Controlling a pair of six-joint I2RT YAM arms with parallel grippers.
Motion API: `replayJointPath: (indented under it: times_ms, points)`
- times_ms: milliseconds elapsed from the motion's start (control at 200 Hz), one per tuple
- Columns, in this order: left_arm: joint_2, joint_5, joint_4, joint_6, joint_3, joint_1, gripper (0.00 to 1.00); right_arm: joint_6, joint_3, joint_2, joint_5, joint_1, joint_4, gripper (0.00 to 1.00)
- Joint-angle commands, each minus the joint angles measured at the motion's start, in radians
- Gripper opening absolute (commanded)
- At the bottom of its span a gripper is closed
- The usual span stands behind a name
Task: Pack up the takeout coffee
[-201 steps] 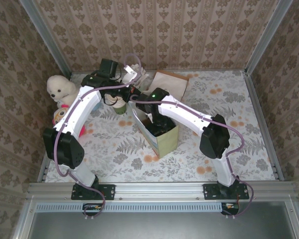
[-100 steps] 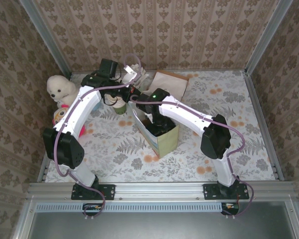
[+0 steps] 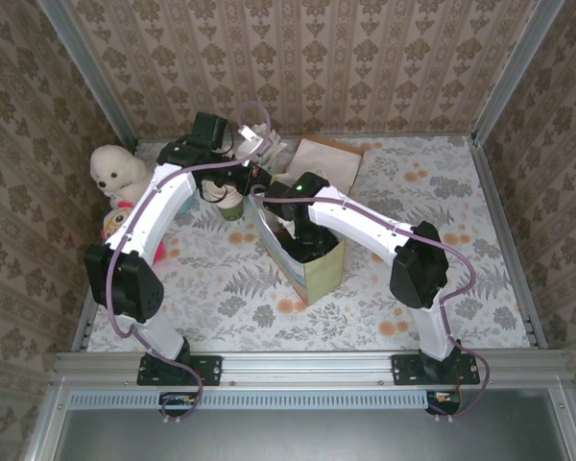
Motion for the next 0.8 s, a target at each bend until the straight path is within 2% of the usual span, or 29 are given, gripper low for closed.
replayJointPath:
  times_ms: [0, 795]
  points:
    - [0.023, 0.002, 0.002, -0.036, 0.01, 0.009, 0.0, -0.031, -0.027, 0.02, 0.055, -0.005, 0.081, 0.52]
    - [0.002, -0.003, -0.011, -0.052, 0.016, 0.015, 0.0, -0.04, -0.036, -0.016, 0.081, -0.009, 0.138, 0.51]
